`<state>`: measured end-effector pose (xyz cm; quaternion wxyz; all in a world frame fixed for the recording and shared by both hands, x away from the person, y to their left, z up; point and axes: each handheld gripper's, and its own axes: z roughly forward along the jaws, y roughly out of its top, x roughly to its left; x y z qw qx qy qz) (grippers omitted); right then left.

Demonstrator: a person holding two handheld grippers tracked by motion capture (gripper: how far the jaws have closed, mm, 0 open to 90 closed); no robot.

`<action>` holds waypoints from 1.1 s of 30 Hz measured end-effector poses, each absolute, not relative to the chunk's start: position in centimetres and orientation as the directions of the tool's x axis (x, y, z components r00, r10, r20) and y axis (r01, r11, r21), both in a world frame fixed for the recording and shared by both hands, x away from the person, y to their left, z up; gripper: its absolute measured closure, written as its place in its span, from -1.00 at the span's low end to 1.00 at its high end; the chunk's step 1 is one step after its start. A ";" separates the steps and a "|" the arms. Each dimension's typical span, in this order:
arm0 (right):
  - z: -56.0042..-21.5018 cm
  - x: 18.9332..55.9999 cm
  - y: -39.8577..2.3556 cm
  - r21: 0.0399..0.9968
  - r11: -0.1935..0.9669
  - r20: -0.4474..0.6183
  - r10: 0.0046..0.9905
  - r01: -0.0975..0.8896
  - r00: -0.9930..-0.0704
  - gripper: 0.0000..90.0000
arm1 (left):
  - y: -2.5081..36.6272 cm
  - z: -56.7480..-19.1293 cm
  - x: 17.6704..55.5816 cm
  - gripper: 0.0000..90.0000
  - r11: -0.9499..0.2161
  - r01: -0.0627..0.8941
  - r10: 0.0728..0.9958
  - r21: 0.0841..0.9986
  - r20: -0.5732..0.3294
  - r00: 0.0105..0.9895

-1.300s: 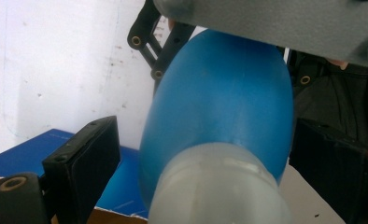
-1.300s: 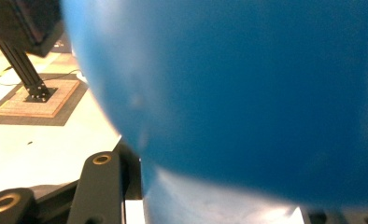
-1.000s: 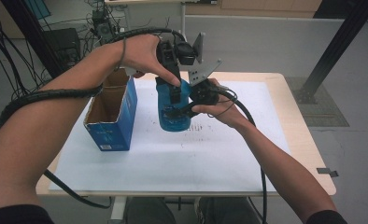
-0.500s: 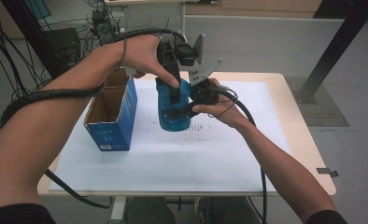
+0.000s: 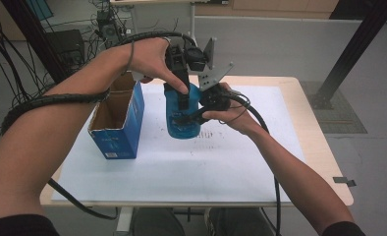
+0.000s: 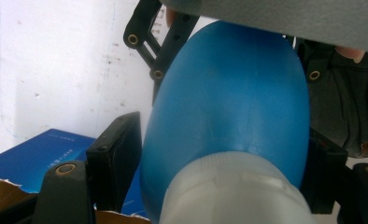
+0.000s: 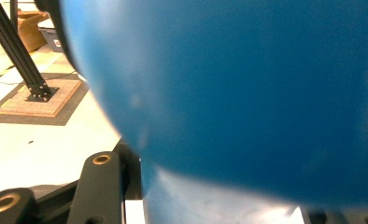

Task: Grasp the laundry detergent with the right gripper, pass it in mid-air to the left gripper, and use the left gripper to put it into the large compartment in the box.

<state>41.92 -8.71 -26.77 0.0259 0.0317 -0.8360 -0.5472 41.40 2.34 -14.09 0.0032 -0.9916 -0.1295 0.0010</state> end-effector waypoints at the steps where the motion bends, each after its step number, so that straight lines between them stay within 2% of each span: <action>1: -26.8 41.9 -8.7 0.916 0.400 0.008 -0.080 -0.025 -0.997 0.00 | 2.3 -14.1 41.3 -0.36 -0.966 0.259 0.259 -0.003 -0.006 0.966; 5: -26.7 41.9 -8.7 0.918 0.395 0.008 -0.084 -0.026 -0.996 0.00 | 2.3 -14.0 41.3 -0.24 -0.968 0.252 0.252 0.001 -0.020 0.968; 33: -26.9 41.8 -8.6 0.917 0.400 0.019 -0.090 -0.018 -0.996 0.00 | 2.2 -14.1 41.2 -0.20 -0.971 0.238 0.238 -0.017 -0.011 0.971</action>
